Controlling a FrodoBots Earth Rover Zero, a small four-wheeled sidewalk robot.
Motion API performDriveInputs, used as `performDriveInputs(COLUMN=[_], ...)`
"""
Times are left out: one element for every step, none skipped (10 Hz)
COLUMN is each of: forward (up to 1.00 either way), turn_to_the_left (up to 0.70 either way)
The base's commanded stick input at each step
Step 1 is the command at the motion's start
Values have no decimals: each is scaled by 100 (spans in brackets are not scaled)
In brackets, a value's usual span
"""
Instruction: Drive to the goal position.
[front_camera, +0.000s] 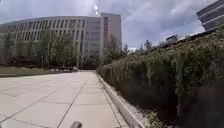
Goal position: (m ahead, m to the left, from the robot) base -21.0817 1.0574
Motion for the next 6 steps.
performDriveInputs(forward=[10,10,10,10,10,10], turn_to_the_left=[0,0,0,0,0,0])
